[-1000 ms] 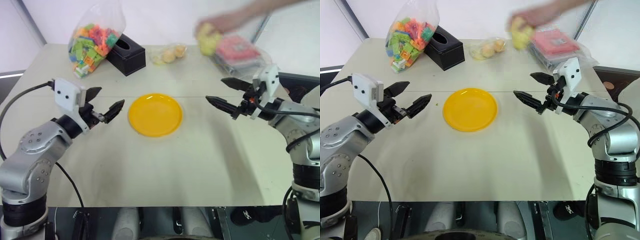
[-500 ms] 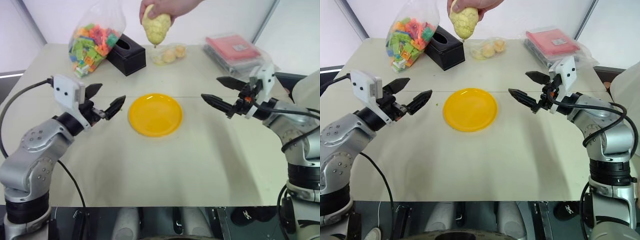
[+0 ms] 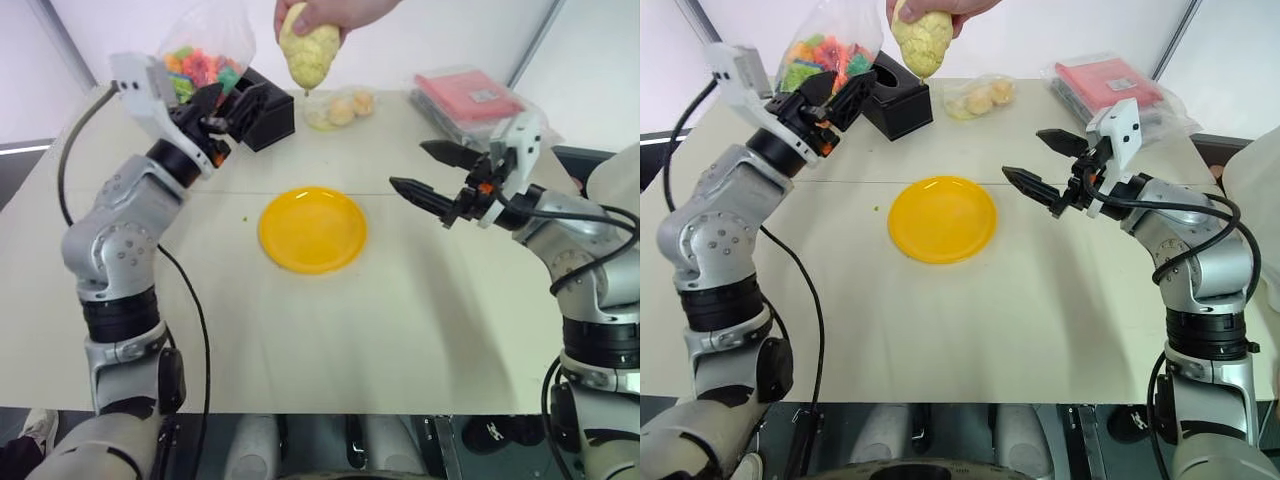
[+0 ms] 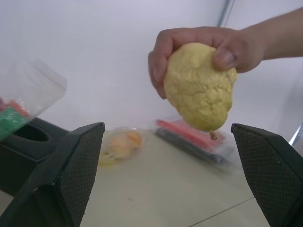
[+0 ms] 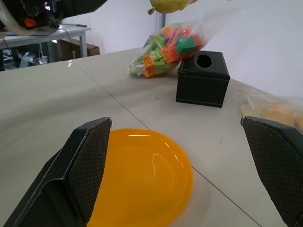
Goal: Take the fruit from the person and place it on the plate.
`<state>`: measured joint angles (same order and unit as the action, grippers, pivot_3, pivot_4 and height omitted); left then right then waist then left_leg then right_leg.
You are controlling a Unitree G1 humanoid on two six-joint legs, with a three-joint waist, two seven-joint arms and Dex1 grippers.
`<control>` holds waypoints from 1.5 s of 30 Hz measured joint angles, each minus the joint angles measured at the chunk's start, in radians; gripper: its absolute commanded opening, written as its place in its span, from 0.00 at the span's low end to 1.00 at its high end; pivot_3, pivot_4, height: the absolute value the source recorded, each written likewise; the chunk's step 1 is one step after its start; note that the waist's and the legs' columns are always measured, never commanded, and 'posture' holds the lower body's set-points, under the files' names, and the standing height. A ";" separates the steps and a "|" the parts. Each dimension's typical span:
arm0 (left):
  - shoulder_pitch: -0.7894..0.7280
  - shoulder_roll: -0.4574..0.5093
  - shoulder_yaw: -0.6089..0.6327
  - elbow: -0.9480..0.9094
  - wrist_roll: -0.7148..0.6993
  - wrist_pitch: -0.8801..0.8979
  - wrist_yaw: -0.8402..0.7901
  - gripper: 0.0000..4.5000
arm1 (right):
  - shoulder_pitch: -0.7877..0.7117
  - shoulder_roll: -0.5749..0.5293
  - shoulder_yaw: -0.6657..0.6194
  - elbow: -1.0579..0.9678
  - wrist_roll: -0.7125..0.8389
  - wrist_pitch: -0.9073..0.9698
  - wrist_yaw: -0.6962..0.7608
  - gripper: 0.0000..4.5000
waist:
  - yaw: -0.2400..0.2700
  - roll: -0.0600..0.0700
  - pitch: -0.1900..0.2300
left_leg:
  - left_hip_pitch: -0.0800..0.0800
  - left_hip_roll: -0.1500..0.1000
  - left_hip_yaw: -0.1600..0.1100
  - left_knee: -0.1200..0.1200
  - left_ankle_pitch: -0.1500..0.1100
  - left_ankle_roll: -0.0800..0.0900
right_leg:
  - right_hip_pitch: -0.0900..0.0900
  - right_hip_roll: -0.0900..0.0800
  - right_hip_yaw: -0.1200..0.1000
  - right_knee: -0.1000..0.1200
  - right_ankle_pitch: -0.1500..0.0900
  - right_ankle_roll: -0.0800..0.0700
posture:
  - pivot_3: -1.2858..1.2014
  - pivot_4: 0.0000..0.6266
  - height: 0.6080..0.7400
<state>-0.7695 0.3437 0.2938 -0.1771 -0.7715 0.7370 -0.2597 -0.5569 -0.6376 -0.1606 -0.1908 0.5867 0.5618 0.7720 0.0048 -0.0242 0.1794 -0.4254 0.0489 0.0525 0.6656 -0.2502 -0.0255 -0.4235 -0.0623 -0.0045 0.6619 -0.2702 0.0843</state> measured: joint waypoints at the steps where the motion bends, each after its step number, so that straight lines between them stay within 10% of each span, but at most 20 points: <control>1: -0.021 -0.014 0.002 0.026 -0.020 0.005 -0.003 1.00 | 0.000 0.004 0.000 0.000 -0.004 -0.003 -0.001 1.00 | 0.000 0.000 0.000 | 0.000 0.000 0.000 0.000 0.000 0.000 | 0.000 0.000 0.000 0.000 0.000 0.000 | 0.52 0.24 0.93; 45: -0.295 -0.101 -0.065 0.493 0.114 -0.144 -0.156 1.00 | 0.039 0.023 0.013 -0.035 -0.031 -0.023 -0.050 1.00 | 0.005 0.000 0.000 | 0.000 0.000 0.000 0.000 0.000 0.000 | 0.000 0.000 0.000 0.000 0.000 0.000 | 0.52 0.24 0.93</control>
<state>-1.0642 0.2422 0.2288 0.3164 -0.6575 0.5926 -0.4152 -0.5180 -0.6145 -0.1477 -0.2257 0.5553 0.5392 0.7219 0.0096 -0.0242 0.1794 -0.4255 0.0487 0.0526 0.6657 -0.2501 -0.0256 -0.4235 -0.0620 -0.0048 0.6619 -0.2702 0.0844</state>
